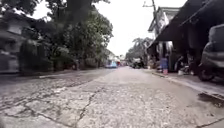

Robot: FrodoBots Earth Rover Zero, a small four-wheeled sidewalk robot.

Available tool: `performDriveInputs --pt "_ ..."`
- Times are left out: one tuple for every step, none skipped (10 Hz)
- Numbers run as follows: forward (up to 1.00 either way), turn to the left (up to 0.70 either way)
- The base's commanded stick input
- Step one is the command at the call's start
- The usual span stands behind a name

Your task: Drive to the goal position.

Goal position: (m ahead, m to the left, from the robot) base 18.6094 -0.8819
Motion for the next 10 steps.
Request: performDriveInputs --pt "1.0 0.0" --pt "1.0 0.0" --pt "1.0 0.0" --pt "1.0 0.0" --pt "1.0 -0.27" --pt "1.0 -0.27" --pt "1.0 -0.27" --pt "1.0 -0.22" --pt "1.0 -0.03" --pt "1.0 0.0"
